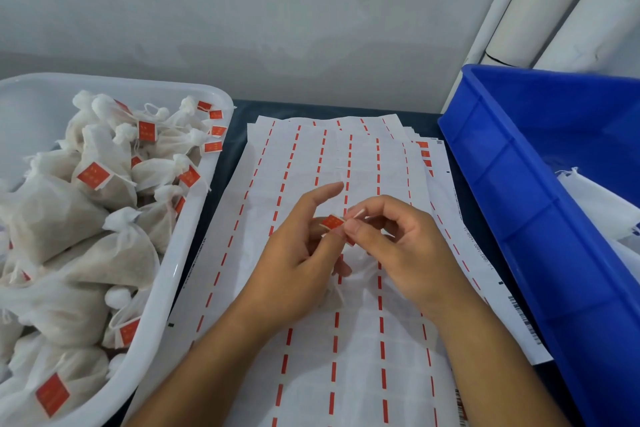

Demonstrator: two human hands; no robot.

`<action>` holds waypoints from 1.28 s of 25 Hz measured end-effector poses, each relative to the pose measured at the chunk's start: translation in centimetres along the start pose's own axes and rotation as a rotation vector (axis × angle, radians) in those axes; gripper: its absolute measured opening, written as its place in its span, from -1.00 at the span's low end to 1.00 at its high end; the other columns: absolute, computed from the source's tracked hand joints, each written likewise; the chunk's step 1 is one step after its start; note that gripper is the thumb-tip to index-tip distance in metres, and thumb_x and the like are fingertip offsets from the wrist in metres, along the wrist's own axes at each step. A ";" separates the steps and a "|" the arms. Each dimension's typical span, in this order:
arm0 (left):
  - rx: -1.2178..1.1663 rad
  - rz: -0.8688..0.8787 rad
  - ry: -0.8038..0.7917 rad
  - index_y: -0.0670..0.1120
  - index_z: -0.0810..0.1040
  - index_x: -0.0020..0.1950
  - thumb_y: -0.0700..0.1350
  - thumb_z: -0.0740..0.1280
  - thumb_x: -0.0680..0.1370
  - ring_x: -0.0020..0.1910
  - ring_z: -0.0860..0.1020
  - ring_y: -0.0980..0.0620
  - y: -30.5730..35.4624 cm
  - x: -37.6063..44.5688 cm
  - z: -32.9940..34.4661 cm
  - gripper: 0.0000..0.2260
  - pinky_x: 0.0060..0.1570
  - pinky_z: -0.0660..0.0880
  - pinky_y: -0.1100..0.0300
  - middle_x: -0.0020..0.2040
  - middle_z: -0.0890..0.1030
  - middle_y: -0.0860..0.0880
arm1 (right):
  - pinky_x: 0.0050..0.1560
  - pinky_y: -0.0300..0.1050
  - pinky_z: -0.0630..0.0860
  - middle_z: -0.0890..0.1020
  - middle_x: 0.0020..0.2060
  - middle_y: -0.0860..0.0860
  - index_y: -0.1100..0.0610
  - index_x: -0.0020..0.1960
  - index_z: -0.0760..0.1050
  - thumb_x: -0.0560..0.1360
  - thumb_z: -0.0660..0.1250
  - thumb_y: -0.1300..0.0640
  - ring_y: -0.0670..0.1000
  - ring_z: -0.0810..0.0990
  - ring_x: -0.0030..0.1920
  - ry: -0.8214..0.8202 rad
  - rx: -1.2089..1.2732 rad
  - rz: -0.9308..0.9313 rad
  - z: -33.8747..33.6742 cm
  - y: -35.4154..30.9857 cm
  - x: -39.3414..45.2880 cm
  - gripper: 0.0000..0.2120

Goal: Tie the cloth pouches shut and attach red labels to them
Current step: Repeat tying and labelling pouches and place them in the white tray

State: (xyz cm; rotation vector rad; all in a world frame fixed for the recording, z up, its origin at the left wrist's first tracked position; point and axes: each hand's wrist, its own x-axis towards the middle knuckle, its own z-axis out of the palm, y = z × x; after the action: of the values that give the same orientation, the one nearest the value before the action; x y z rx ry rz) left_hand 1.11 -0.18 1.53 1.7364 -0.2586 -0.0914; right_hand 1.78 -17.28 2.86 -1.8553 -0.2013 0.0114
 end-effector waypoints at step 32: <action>0.193 0.129 0.344 0.22 0.59 -0.07 0.04 0.41 0.58 -0.11 0.63 0.06 0.0 0.1 0.9 -0.94 -0.17 0.63 0.18 -0.07 0.59 0.23 | 0.01 -0.20 0.66 0.70 0.02 -0.22 -0.21 0.17 0.60 0.58 0.35 -0.13 -0.10 0.69 0.08 0.098 0.001 -0.095 0.7 -0.1 -0.1 -0.82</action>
State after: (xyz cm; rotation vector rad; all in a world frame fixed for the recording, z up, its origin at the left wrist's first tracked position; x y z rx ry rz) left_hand 1.04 -1.08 1.43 1.8867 -0.1270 0.3337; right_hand 1.62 -16.61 2.76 -1.8386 -0.2213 -0.1451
